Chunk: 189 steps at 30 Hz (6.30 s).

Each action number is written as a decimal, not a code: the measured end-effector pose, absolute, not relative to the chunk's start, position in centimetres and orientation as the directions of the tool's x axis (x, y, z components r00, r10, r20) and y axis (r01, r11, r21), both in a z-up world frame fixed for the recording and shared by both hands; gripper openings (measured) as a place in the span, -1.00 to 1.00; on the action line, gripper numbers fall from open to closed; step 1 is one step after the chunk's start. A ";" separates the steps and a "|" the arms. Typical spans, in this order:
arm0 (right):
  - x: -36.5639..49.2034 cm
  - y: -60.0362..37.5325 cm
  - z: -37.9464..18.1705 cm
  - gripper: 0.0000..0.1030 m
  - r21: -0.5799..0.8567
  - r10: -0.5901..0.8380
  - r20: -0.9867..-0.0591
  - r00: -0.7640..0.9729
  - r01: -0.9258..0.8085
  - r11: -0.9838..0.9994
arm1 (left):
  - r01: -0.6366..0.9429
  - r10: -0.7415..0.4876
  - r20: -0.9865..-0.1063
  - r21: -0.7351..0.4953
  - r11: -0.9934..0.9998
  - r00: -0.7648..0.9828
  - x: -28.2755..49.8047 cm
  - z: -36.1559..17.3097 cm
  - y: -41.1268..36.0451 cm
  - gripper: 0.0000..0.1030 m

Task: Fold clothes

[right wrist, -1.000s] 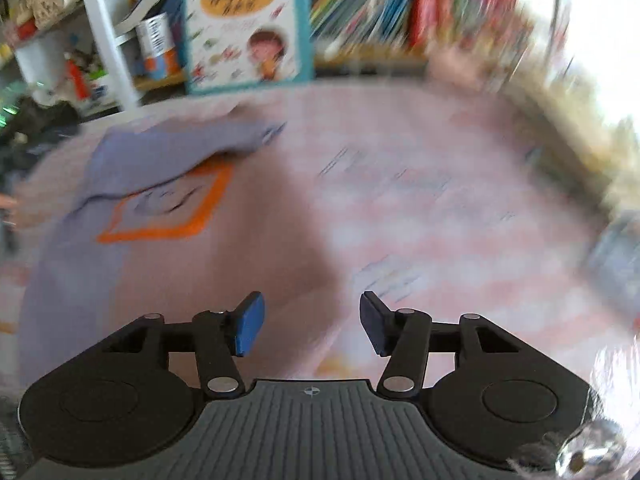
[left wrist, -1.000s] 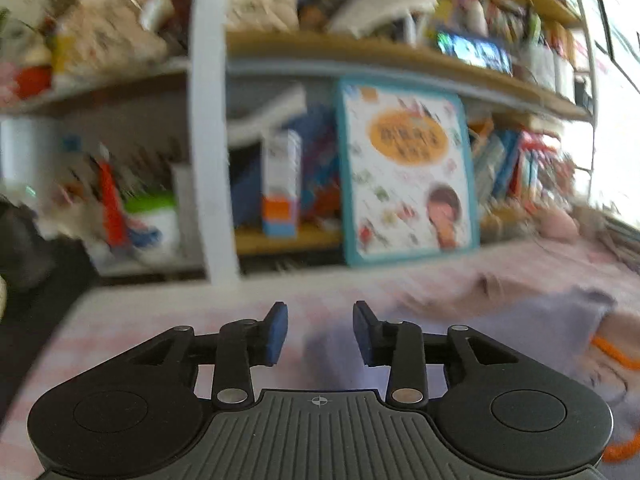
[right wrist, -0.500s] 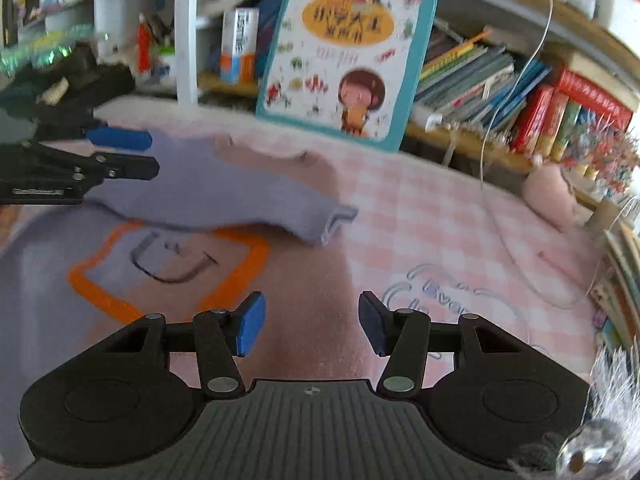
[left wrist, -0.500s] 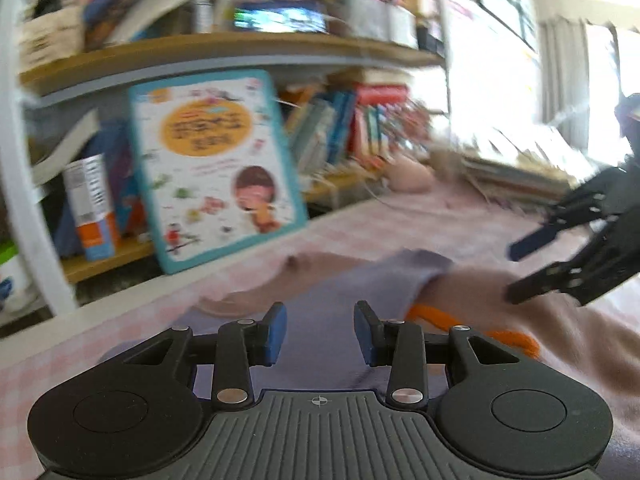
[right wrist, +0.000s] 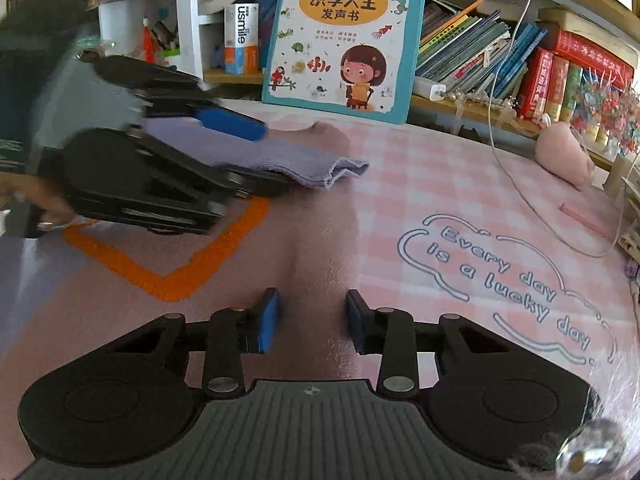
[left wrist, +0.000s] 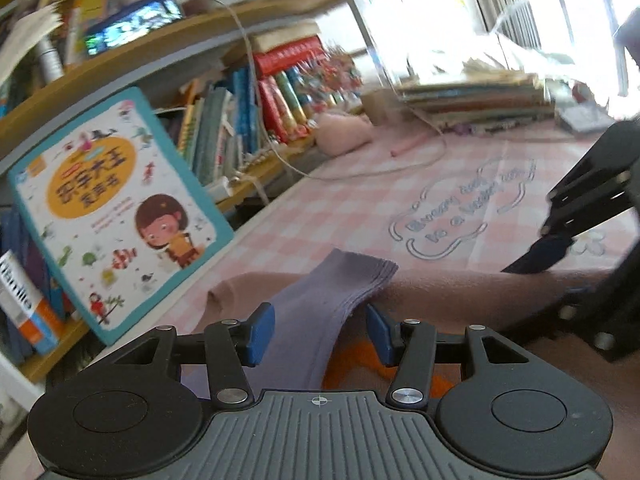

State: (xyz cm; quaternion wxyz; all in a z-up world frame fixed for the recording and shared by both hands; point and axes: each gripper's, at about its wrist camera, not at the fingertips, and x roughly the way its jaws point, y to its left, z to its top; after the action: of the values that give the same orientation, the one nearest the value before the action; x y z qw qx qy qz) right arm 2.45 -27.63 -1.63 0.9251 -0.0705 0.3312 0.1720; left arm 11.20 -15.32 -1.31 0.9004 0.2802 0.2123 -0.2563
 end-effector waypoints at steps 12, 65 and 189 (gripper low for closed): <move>1.3 -27.7 -2.3 -0.32 -0.033 0.279 -0.581 0.765 -0.365 0.931 | 0.504 -0.311 -0.504 0.310 0.806 0.806 12.8 0.1 -13.3 -0.89; 14.6 -27.8 -0.8 -0.06 0.333 0.386 -0.634 0.670 -0.214 0.918 | 0.239 -0.289 -0.580 -0.163 0.957 0.762 10.7 -1.8 8.2 -0.78; 4.4 -29.8 0.5 0.03 0.130 0.170 -0.682 0.711 -0.111 0.985 | 0.254 -0.180 -0.565 0.054 0.966 0.805 7.8 -1.1 6.6 -0.37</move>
State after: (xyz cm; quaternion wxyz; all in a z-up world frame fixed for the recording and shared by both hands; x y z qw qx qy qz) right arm 4.35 -29.75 0.46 0.9241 0.0394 0.3725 0.0762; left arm 7.79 6.58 -1.07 0.9478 0.0637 0.2906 -0.1145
